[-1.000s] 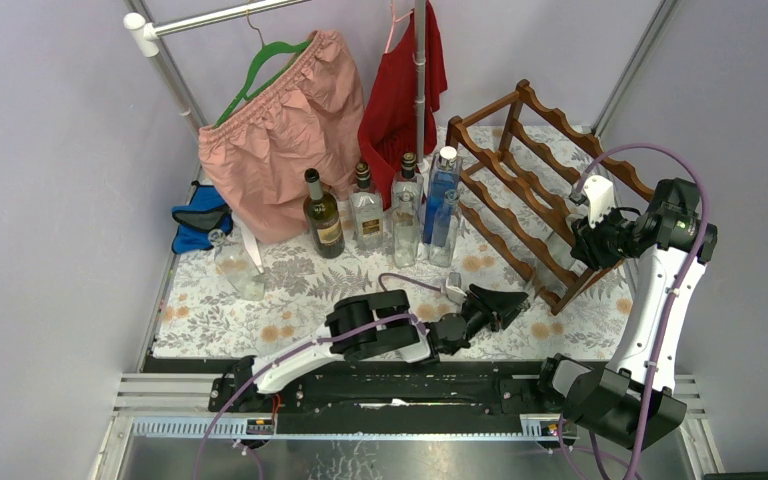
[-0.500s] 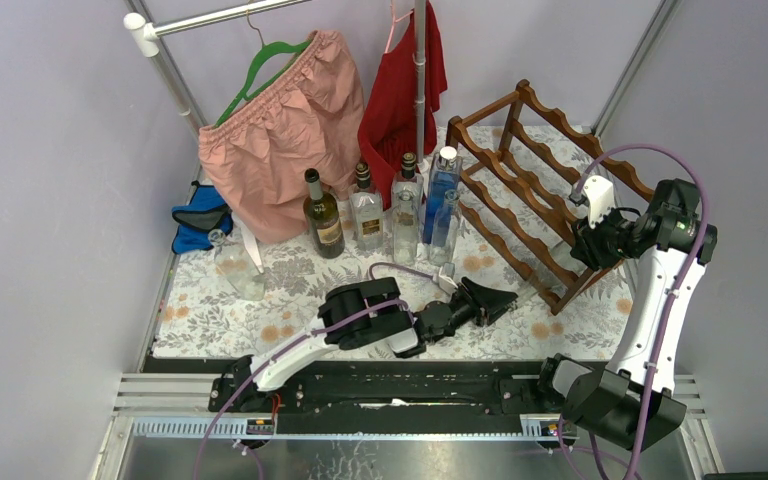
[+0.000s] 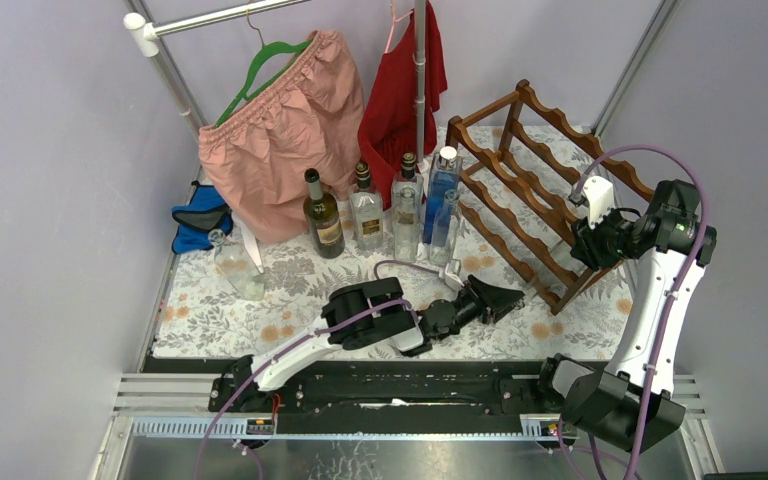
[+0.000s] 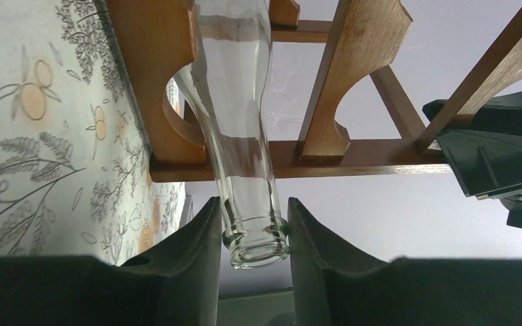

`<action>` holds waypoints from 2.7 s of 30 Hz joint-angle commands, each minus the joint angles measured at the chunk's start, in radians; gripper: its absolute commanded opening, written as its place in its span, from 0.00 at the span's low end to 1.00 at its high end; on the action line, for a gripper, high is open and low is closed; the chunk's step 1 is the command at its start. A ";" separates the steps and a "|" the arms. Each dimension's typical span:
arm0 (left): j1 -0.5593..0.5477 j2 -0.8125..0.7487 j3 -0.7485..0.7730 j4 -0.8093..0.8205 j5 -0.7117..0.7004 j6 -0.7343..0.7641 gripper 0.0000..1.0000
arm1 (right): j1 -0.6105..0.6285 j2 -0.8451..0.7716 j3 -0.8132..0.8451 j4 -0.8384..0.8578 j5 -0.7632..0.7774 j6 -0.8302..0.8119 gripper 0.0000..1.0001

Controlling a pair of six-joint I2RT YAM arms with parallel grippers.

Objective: Put the wine bottle on the wine rack
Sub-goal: Adjust the wine bottle in the wine rack.

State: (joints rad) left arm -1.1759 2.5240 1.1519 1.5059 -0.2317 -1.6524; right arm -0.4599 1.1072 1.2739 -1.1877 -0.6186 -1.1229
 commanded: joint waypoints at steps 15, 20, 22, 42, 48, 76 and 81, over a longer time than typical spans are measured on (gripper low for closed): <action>0.024 0.160 0.056 0.109 0.069 0.068 0.00 | 0.006 -0.015 -0.027 -0.093 0.014 -0.030 0.00; 0.033 0.168 0.074 0.111 0.120 0.087 0.00 | 0.006 -0.014 -0.029 -0.093 0.008 -0.029 0.00; 0.035 0.167 0.070 0.111 0.125 0.072 0.00 | 0.006 -0.016 -0.029 -0.092 0.011 -0.030 0.00; 0.038 0.144 -0.001 -0.070 0.166 -0.069 0.15 | 0.006 -0.010 0.030 -0.168 -0.058 -0.018 0.81; 0.038 0.130 -0.010 -0.125 0.196 -0.078 0.41 | 0.006 -0.013 0.113 -0.209 -0.114 0.005 0.95; 0.035 -0.098 -0.310 -0.167 0.214 0.164 0.73 | 0.006 0.116 0.256 0.235 -0.050 0.698 0.96; 0.006 -0.207 -0.366 -0.234 0.197 0.309 0.72 | 0.006 0.128 0.257 0.218 -0.054 0.688 0.95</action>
State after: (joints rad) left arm -1.1519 2.3383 0.8383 1.5017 -0.0254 -1.5249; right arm -0.4564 1.2327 1.5154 -1.0023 -0.6823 -0.4713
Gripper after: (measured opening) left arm 0.727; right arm 0.960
